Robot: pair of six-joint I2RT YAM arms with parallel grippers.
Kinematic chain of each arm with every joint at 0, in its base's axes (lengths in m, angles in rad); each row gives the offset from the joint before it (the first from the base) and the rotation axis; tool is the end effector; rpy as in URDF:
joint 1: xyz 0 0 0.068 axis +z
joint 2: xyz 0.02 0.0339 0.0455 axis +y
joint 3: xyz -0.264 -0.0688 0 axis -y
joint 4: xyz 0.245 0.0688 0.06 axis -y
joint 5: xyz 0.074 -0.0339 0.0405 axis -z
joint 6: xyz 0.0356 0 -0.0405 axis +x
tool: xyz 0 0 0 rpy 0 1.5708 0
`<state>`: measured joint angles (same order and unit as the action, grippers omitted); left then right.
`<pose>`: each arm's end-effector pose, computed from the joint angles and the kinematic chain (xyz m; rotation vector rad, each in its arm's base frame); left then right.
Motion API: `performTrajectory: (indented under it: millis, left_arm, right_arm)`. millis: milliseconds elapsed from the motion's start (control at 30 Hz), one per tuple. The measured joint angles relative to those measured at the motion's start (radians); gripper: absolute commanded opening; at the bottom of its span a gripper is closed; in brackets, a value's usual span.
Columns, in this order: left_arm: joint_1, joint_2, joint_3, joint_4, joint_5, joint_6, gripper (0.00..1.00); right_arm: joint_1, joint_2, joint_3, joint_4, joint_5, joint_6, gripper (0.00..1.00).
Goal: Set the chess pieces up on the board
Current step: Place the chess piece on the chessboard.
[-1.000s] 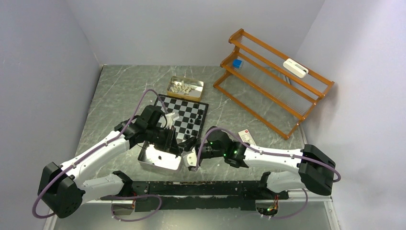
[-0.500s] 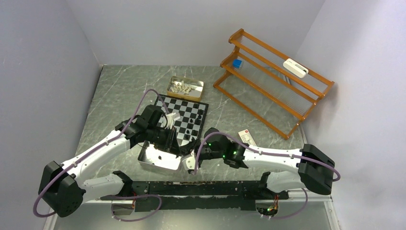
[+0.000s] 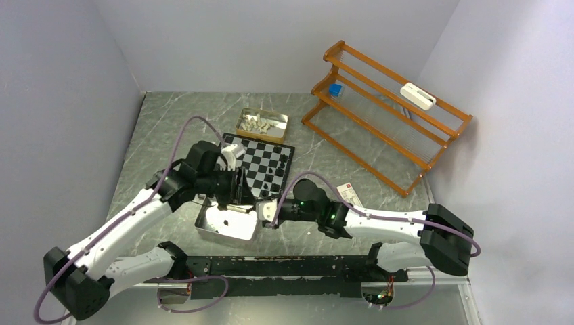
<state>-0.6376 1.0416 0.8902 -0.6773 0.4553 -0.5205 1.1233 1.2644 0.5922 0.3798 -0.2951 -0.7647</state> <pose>0.1591 -0.1373 0.2856 0.3809 2.5468 -1.0434 0.1088 0.2505 0.2284 -1.6370 0.9303 0.5218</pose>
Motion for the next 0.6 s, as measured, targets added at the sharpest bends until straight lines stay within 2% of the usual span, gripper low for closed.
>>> performTrajectory:
  millis: [133, 300, 600]
  left_arm:
    - [0.000, -0.088, 0.016, 0.016, -0.072, -0.032, 0.49]
    - [0.000, -0.109, 0.037, 0.012, -0.142, -0.042, 0.51]
    - [0.000, -0.123, 0.037, 0.007, -0.177, -0.058, 0.47]
  right_arm:
    - [-0.017, -0.008, -0.026, 0.090, 0.005, 0.144, 0.10]
    - [-0.024, -0.014, -0.049, 0.179, 0.036, 0.319, 0.10]
    - [-0.026, -0.062, -0.072, 0.259, 0.110, 0.473, 0.10]
